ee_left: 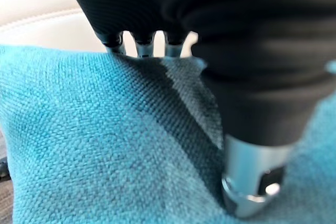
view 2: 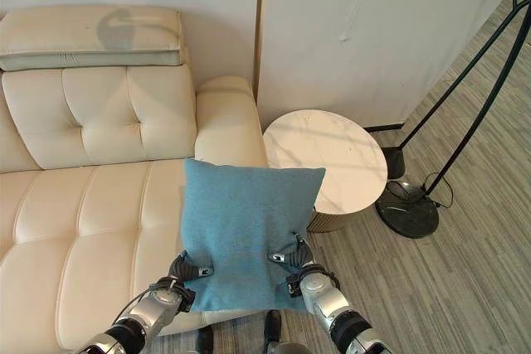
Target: Pick up all the scattered cushions and arrange them neatly on the sofa.
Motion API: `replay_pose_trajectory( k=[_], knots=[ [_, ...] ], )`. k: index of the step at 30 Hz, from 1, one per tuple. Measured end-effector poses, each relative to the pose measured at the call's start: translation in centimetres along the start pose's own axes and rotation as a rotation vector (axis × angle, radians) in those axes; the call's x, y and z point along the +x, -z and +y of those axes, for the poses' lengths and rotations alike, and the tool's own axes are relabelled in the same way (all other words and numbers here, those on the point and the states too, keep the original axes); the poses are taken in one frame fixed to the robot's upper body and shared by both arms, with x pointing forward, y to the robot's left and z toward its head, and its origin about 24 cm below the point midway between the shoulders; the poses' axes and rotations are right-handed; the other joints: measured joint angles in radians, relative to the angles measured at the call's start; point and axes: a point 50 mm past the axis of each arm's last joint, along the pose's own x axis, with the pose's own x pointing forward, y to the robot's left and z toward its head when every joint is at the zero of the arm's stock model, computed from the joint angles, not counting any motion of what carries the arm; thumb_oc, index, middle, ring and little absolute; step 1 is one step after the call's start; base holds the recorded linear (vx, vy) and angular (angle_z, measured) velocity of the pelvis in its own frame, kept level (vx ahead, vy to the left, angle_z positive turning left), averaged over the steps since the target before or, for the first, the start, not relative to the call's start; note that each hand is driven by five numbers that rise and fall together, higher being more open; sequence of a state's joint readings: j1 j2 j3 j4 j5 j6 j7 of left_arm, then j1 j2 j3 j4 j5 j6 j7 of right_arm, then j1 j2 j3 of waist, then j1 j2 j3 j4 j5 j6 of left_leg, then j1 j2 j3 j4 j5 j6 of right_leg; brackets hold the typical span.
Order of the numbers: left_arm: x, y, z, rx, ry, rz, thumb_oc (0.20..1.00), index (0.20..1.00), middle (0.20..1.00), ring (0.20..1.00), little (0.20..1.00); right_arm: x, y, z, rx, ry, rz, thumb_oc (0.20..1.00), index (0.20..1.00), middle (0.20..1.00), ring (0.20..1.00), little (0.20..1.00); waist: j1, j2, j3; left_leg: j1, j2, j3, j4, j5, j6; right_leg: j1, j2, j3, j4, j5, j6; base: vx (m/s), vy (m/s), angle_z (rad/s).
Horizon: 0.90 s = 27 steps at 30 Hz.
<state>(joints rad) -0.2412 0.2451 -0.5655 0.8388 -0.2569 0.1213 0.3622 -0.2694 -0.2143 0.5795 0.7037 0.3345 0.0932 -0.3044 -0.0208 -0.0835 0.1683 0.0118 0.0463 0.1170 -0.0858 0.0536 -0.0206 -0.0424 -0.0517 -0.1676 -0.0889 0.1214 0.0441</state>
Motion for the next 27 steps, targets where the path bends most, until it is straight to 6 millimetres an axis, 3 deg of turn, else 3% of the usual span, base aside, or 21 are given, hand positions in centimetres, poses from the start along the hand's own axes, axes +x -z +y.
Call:
replay_pose_trajectory(
  k=[1,21,27],
  knots=[
    [0.0,-0.1,0.0,0.008,0.004,-0.009,0.200,0.200,0.200,0.200,0.200,0.0,0.0,0.0,0.000,0.000,0.000,0.200,0.200,0.200,0.200,0.200,0.000,0.000,0.000,0.000,0.000,0.000,0.000,0.000,0.000,0.000,0.000,0.000,0.000,0.000,0.000,0.00,0.000,0.00],
    [-0.2,-1.6,0.5,-0.092,0.018,-0.077,0.200,0.200,0.200,0.200,0.200,0.3,-1.4,-0.1,0.068,-0.011,-0.037,0.200,0.200,0.200,0.200,0.200,0.021,-0.006,-0.005,0.013,-0.009,-0.003,0.005,0.002,-0.001,0.014,-0.004,-0.002,0.006,0.015,-0.014,-0.01,0.021,0.00],
    [-1.5,-1.9,1.9,-0.157,0.001,-0.138,0.200,0.200,0.200,0.200,0.200,-0.5,-3.2,0.0,0.043,-0.053,-0.122,0.200,0.200,0.200,0.200,0.200,0.032,-0.008,-0.005,0.021,-0.020,0.003,0.005,0.004,0.003,0.016,-0.008,0.005,0.006,0.027,-0.008,-0.11,0.074,-0.05]
  ],
)
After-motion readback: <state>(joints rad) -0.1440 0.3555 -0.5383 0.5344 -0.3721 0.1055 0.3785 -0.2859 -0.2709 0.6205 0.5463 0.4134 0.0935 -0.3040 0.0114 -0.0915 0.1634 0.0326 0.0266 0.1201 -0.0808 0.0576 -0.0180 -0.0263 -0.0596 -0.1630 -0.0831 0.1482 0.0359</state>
